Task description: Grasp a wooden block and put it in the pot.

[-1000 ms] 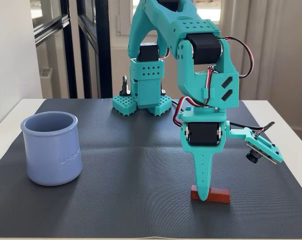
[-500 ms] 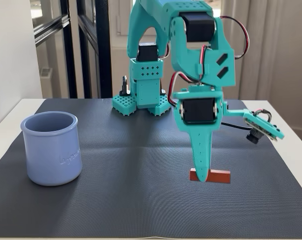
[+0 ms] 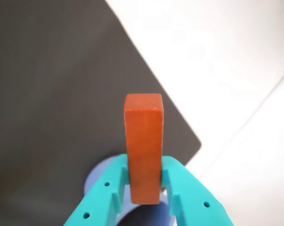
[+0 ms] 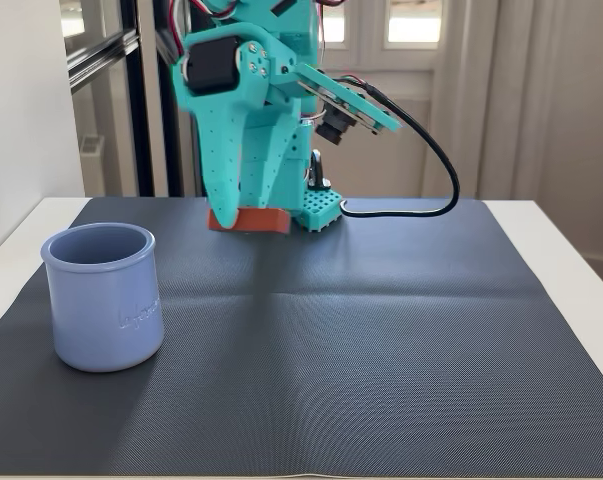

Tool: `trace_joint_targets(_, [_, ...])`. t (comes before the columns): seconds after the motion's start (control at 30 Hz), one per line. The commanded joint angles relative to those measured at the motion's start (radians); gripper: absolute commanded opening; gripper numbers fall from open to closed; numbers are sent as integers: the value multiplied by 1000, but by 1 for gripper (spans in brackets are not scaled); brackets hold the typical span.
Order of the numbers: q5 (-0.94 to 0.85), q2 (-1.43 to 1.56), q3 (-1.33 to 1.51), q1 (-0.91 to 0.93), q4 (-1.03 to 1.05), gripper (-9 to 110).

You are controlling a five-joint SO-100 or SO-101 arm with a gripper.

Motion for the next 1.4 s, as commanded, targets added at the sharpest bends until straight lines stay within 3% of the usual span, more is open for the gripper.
trace_joint_targets(0.0, [-3, 115, 46, 77, 3, 0])
trace_joint_targets(0.53, [-3, 245, 302, 319, -9, 0])
trace_joint_targets(1.37, [-3, 233, 304, 373, -114, 0])
